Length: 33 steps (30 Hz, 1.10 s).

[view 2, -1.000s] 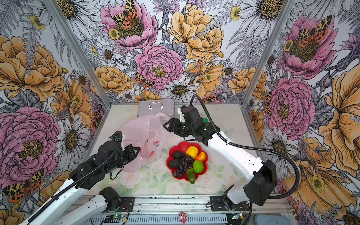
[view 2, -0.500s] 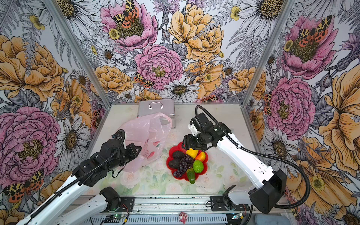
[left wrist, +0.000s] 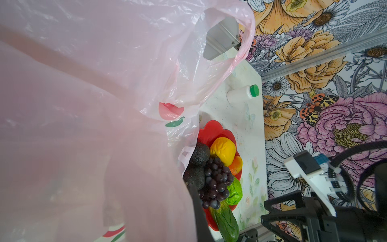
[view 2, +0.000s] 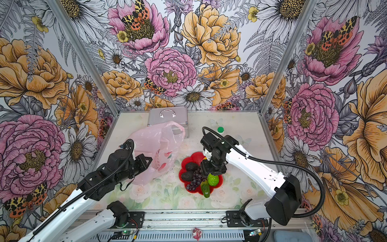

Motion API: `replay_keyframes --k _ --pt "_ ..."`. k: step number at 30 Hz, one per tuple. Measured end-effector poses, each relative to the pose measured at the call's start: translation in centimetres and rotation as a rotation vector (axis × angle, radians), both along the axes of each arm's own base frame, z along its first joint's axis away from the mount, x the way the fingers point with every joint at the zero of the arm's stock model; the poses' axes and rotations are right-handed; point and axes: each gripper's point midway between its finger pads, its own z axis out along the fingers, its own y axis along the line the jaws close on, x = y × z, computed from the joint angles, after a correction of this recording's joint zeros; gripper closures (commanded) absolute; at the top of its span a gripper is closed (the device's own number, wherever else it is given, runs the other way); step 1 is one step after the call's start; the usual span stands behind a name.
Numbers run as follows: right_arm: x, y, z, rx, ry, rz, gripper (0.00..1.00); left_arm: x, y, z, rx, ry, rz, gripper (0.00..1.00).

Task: Place the fruits into the plastic bag
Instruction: Pick up the fruit from the plate.

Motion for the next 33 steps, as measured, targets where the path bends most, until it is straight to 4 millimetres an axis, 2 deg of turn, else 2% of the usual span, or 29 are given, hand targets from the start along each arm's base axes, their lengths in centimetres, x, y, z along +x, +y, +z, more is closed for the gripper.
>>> replay_keyframes --k 4,15,23,33 --pt "-1.1 -0.3 -0.8 -0.034 0.031 0.022 0.35 -0.1 0.1 0.4 -0.015 -0.012 0.004 1.00" --pt "-5.3 0.9 -3.6 -0.088 0.105 0.090 0.40 -0.3 0.2 0.0 -0.012 -0.007 0.004 1.00" --pt "-5.4 1.9 -4.8 -0.093 0.110 0.105 0.42 -0.3 0.2 0.0 -0.013 -0.005 0.001 1.00" --pt "-5.4 2.0 -6.9 -0.129 0.148 0.105 0.44 -0.4 0.2 0.1 -0.020 -0.009 0.003 1.00"
